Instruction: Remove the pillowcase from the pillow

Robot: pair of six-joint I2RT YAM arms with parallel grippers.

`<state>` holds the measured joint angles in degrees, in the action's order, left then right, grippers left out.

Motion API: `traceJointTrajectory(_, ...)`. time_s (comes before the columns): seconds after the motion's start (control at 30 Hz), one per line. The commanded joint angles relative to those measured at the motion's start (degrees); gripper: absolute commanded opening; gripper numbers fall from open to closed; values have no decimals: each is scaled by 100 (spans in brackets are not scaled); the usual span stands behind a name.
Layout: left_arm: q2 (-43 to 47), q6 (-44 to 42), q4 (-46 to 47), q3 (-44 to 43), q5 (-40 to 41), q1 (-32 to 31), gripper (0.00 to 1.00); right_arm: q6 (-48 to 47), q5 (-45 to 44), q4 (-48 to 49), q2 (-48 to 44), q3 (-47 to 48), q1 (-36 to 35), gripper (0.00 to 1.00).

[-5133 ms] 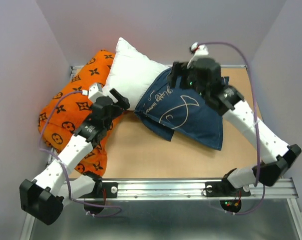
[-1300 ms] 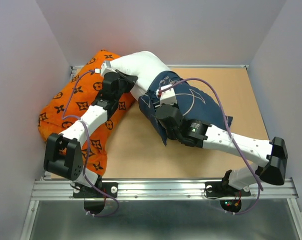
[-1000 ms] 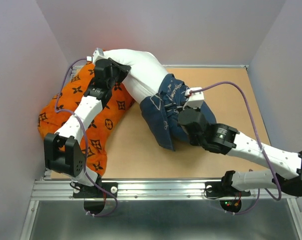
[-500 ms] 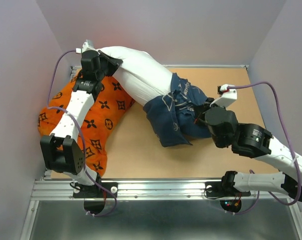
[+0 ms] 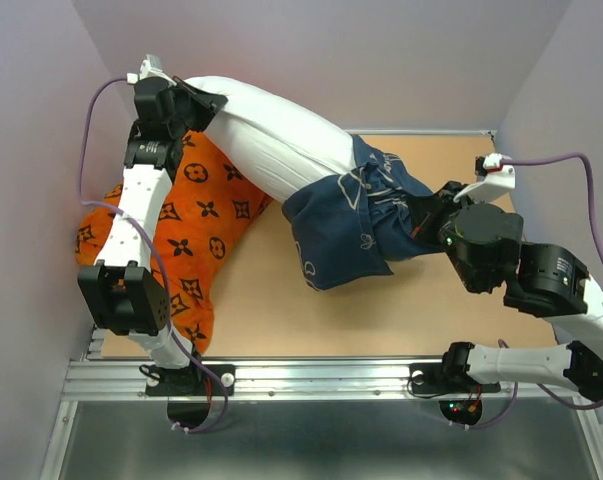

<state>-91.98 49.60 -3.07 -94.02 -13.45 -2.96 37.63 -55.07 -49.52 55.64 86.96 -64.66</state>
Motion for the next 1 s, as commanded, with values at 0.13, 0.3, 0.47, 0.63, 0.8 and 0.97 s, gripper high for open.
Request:
traceJointTrajectory(0.13,-416,-451,826,-899,2233,1359,0,-756,-1770,-937,-835,1253,33,1)
traceJointTrajectory(0.3,-645,-434,791,-1048,2171,1474,0,-871,-1788,-946,-791,1534,33,1)
traceJointTrajectory(0.47,-952,-425,747,-1285,2049,1649,0,-1099,-1710,-946,-853,1938,41,1)
traceJointTrajectory(0.63,-1163,-452,711,-1426,1926,1720,0,-1214,-1604,-937,-949,2202,33,1)
traceJointTrajectory(0.8,-1331,-478,676,-1532,1846,1755,0,-1337,-1595,-937,-1028,2431,33,1)
traceJointTrajectory(0.97,-1453,-443,667,-1628,1794,1782,0,-1468,-1569,-937,-1072,2764,41,1)
